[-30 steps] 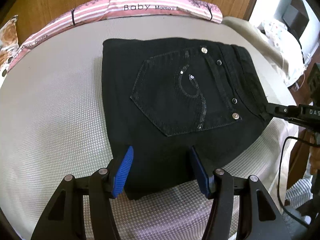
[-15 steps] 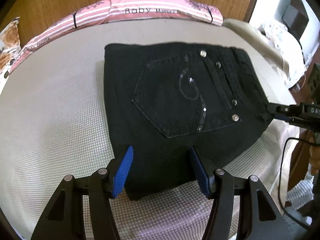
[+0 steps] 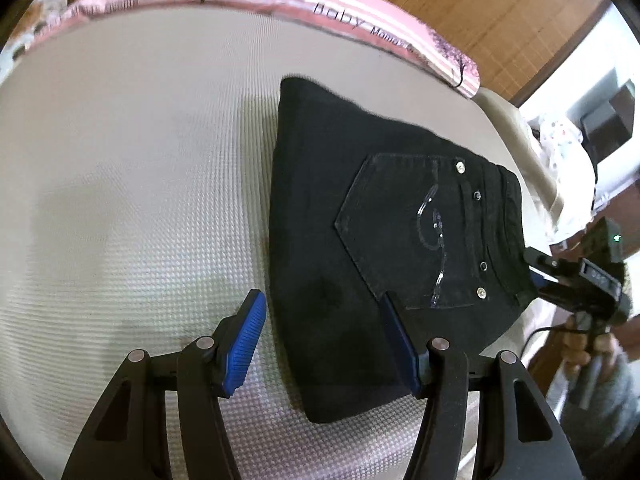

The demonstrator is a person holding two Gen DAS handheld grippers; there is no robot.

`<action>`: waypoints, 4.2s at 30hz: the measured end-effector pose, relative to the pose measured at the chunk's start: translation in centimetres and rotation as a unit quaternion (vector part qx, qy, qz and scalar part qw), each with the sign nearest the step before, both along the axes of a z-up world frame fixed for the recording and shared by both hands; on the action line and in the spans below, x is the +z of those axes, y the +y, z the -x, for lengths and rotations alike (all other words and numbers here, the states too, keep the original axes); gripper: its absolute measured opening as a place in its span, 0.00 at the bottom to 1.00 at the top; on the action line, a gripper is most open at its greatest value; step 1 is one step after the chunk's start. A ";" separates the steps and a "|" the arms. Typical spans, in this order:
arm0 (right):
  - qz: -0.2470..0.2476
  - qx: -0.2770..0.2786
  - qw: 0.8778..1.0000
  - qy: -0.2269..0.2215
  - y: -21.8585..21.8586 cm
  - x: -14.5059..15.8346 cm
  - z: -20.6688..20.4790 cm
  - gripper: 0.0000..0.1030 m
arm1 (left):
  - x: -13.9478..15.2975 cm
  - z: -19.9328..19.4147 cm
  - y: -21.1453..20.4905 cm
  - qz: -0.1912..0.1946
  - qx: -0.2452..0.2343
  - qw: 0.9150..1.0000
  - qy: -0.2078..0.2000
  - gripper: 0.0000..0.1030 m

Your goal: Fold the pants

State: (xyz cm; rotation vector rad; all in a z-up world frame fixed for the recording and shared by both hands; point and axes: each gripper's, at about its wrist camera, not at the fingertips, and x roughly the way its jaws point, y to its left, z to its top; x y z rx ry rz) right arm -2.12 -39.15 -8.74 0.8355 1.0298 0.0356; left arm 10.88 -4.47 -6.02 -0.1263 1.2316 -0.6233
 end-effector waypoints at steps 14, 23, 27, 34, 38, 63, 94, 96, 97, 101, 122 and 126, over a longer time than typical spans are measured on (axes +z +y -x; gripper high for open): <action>-0.089 0.064 0.993 -0.040 -1.0 -2.9 -3.0 0.52 | -2.2 -2.5 1.2 0.102 -0.017 0.990 0.101 0.60; -0.122 0.100 0.987 -0.040 -0.2 -3.7 -6.0 0.48 | -2.8 -4.9 0.4 0.138 -0.019 0.984 0.108 0.60; -0.124 0.100 0.986 -0.043 0.1 -4.0 -6.6 0.42 | -3.1 -5.3 0.8 0.157 -0.009 0.981 0.113 0.60; -0.119 0.068 0.990 -0.034 0.5 -4.1 -6.4 0.35 | -2.4 -4.1 0.0 0.089 0.010 0.994 0.056 0.32; -0.107 0.039 0.993 -0.033 1.2 -3.0 -6.0 0.26 | -1.1 -2.9 -1.2 0.037 0.002 0.999 0.009 0.24; -0.077 0.108 0.990 -0.049 10.2 1.5 -24.0 0.21 | 2.2 -13.7 6.7 -0.008 0.098 0.992 -0.083 0.14; 0.195 0.080 0.977 -0.039 13.1 2.9 -16.9 0.63 | -0.1 -7.4 7.9 -0.138 0.150 0.968 -0.146 0.53; 0.219 0.082 0.971 -0.049 14.1 4.0 -16.0 0.64 | 0.8 -6.3 7.7 -0.151 0.153 0.963 -0.159 0.56; 0.230 0.083 0.968 -0.051 14.6 4.5 -15.5 0.65 | 1.4 -5.6 7.5 -0.160 0.158 0.960 -0.166 0.58; 0.277 0.073 0.956 -0.066 16.5 6.5 -13.0 0.72 | 3.1 -2.9 7.4 -0.159 0.172 0.955 -0.183 0.65; 0.350 0.064 0.925 -0.134 22.5 9.3 -5.4 0.95 | 6.3 6.7 6.9 -0.171 0.207 0.934 -0.237 0.79; 0.369 0.072 0.917 -0.135 23.2 9.1 -5.3 0.95 | 5.9 6.9 7.0 -0.178 0.212 0.932 -0.233 0.79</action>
